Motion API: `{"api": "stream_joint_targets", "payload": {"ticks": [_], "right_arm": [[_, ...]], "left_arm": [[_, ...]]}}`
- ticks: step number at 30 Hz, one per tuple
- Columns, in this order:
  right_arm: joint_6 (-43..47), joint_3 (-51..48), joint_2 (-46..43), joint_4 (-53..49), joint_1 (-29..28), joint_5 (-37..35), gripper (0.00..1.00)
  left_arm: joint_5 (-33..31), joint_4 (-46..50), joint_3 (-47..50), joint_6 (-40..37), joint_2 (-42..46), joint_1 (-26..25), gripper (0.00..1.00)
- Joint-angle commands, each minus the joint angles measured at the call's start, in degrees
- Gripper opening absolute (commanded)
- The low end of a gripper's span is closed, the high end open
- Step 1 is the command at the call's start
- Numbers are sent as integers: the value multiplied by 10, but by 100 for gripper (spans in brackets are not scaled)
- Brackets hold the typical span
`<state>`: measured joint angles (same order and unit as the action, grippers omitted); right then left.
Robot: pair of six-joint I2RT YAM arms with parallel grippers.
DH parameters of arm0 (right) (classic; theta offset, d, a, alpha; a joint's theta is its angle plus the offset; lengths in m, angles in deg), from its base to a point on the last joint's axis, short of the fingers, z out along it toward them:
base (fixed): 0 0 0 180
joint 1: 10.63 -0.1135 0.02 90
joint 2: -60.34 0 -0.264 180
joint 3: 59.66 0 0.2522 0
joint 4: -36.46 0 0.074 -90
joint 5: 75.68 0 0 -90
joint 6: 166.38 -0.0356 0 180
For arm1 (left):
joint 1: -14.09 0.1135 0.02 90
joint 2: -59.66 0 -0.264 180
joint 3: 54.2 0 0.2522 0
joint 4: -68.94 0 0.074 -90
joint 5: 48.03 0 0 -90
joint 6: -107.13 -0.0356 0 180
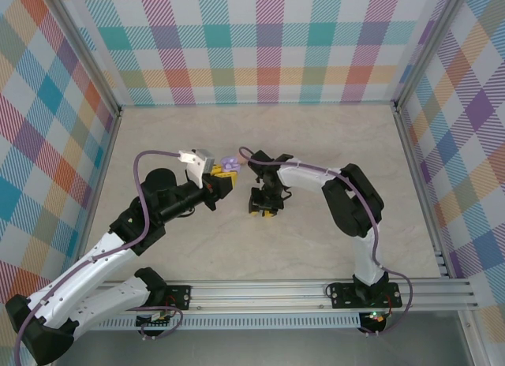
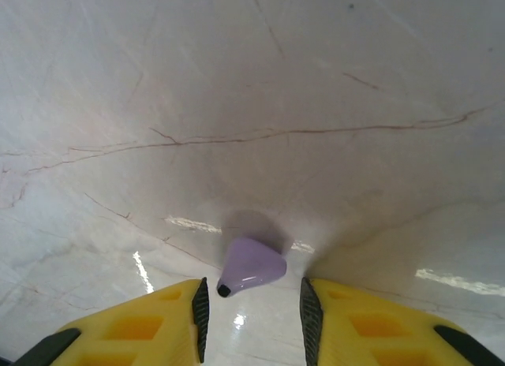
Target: Insert wireless bluetooth earbuds into charging case
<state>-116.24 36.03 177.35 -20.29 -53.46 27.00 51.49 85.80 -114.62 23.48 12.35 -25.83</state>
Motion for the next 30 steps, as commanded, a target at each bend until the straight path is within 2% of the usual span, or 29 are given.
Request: {"api": "stream_joint_targets", "payload": {"ticks": [1, 14, 30], "right_arm": [[7, 33, 18, -26, -5, -24, 36], [77, 124, 67, -107, -27, -78, 33], [218, 149, 80, -132, -59, -163, 37]], "left_arm": [[8, -10, -1, -6, 0, 5, 6], [8, -7, 2, -8, 2, 5, 6], [8, -10, 5, -6, 3, 5, 6]]}}
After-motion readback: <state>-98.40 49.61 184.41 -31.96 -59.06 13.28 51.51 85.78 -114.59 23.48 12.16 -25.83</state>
